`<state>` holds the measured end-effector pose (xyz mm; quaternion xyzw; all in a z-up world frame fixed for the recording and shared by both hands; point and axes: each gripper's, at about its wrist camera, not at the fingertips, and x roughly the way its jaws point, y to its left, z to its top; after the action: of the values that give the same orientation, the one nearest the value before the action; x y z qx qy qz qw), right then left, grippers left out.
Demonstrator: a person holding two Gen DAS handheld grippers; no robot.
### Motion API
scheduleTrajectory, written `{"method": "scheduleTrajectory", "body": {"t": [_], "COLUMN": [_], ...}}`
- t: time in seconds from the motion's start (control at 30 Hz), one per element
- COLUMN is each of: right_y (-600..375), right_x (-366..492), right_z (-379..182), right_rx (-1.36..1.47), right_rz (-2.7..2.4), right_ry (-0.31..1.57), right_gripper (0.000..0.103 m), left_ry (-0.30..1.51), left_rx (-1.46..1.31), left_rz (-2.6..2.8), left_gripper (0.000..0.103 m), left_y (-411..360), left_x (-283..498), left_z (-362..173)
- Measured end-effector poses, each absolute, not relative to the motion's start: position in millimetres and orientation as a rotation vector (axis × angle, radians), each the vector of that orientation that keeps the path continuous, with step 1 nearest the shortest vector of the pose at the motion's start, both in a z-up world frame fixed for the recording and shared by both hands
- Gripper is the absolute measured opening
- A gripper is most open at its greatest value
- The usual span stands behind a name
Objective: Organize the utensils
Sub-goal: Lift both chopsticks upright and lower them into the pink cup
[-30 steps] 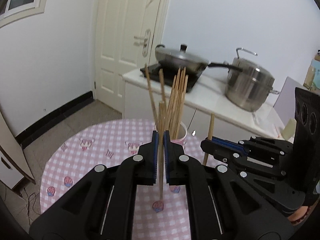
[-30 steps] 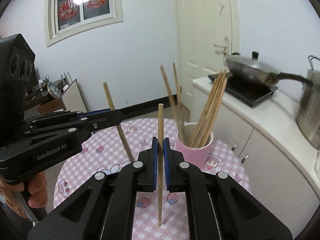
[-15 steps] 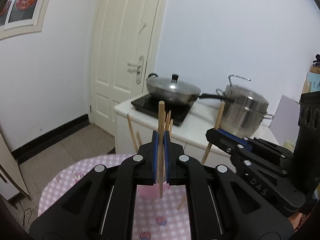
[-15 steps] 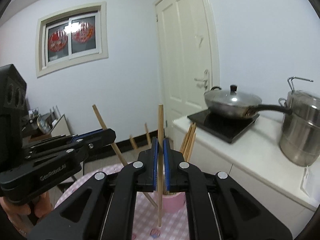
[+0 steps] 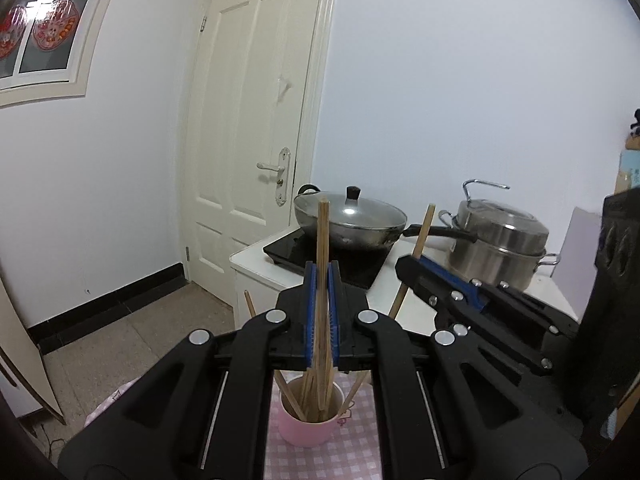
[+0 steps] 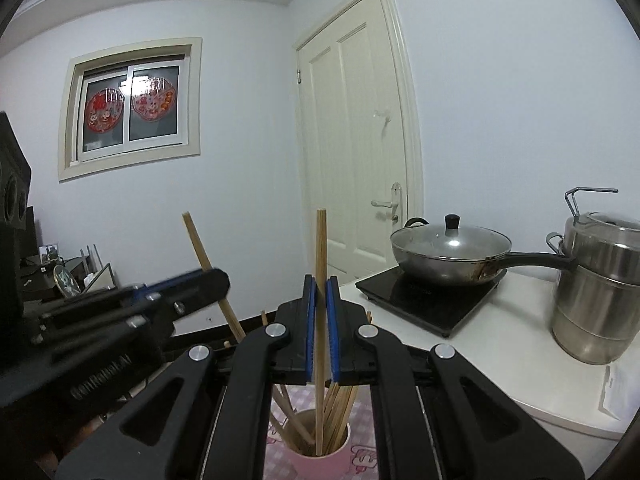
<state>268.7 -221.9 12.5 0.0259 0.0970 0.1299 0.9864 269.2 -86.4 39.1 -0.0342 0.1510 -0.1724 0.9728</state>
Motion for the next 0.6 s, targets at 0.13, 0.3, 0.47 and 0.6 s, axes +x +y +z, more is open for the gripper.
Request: {"method": "scheduleTrajectory", "body": {"t": [0.13,0.3,0.47,0.6], "right_y": [-224,-227,-231,-232], "right_x": [278,284,288,289], "right_z": [4,-9,-22,-33], "right_rx": [0.060,0.065,0.077,0.084], "right_rz": [0.252,0.246,0.246,0.249], "right_ry": [0.195,0.206,0.228,0.256], "right_gripper": [0.004,0.004,0.004,0.004], "left_ry": [0.342,0.372,0.402,0.412], "left_rx": [-0.058,-0.060,-0.056,-0.045], "left_rz": [-0.345,-0.348,-0.352,-0.351], "left_gripper": [0.006,0.006,0.006,0.006], "left_y": [-91,-90,-88,-89], "left_x": [282,291,296,296], "left_z": [21,0,-20,-31]}}
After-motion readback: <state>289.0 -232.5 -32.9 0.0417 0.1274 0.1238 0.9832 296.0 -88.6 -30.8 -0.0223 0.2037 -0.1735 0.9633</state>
